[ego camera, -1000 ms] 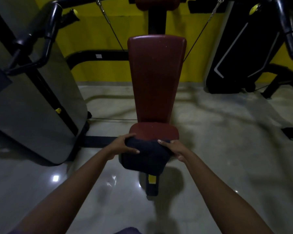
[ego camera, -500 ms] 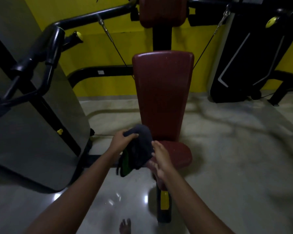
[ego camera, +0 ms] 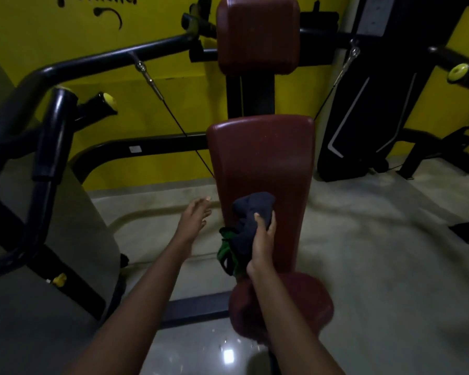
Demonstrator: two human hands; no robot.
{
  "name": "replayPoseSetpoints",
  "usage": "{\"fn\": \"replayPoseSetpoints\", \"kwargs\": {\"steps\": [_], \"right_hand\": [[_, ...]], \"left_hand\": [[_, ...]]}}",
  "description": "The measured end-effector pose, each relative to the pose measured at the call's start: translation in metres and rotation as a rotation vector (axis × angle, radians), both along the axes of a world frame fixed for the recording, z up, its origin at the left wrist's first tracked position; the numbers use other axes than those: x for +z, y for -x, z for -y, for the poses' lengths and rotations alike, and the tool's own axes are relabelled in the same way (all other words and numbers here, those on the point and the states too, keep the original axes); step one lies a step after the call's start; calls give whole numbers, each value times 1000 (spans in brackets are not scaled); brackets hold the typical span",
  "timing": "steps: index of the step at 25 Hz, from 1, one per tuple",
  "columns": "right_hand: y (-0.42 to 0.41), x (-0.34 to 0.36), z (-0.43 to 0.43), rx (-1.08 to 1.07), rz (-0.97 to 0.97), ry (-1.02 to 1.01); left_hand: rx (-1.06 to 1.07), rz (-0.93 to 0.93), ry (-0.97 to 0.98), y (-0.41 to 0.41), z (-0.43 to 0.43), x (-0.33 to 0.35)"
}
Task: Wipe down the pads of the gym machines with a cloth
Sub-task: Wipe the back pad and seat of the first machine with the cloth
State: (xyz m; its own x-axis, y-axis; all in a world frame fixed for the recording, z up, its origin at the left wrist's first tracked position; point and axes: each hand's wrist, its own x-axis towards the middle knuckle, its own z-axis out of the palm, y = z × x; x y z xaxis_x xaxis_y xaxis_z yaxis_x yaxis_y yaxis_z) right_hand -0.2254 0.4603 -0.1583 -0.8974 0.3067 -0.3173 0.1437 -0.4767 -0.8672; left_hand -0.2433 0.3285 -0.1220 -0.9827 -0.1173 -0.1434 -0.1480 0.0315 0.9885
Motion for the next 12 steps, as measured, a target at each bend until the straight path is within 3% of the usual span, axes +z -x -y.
{"fn": "replayPoseSetpoints", "kwargs": {"steps": [7,12], "right_hand": [[117,44,-19,-158,-377,-625],[208,69,5,-154,-482,-1233]], "left_hand": [[111,-51,-41,149,-1,23],[105,-91,-133,222,-7,37]]}}
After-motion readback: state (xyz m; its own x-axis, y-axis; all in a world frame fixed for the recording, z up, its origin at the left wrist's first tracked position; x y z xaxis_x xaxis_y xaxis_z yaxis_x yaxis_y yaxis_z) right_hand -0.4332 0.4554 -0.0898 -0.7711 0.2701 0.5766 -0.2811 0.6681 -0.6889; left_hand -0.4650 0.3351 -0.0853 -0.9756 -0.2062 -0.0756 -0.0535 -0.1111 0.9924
